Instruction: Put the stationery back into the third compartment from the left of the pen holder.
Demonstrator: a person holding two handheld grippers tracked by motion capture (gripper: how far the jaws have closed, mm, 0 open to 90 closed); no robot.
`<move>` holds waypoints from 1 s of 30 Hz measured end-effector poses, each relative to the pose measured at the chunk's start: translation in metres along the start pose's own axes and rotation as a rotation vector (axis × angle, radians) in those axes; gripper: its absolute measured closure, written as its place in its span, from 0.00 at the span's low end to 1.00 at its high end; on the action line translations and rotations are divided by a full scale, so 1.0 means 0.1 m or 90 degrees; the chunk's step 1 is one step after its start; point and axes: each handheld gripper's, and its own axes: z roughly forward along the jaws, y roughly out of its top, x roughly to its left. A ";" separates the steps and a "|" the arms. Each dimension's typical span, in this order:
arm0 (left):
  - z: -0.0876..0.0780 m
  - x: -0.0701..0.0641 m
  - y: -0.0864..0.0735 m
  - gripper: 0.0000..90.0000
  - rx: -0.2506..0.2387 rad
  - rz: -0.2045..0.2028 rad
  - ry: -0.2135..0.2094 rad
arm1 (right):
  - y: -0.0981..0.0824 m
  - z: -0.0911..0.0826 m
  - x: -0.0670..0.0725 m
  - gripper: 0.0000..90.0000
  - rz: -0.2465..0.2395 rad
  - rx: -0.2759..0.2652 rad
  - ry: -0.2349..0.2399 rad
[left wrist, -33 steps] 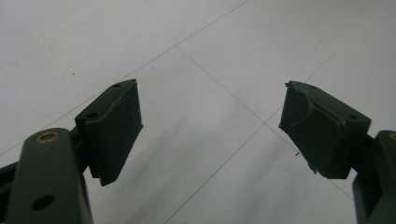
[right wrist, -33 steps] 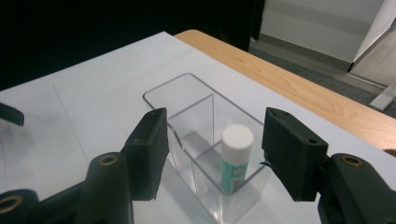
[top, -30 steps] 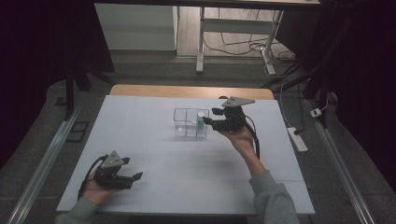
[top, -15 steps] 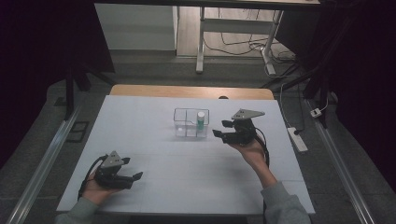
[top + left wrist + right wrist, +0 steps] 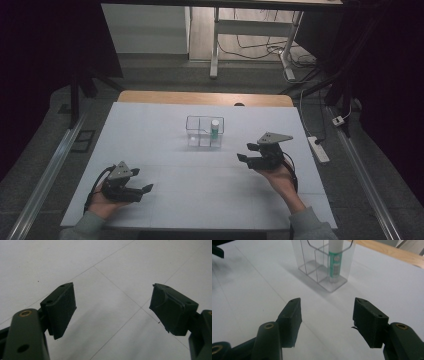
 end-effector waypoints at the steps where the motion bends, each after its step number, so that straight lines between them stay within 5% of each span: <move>1: 0.00 0.00 0.00 0.23 0.000 0.000 -0.001 | -0.03 -0.02 0.00 0.44 0.001 0.003 -0.003; 30: 0.02 0.00 0.02 0.23 0.002 0.009 -0.003 | -0.81 -0.52 -0.01 0.43 0.050 0.050 -0.029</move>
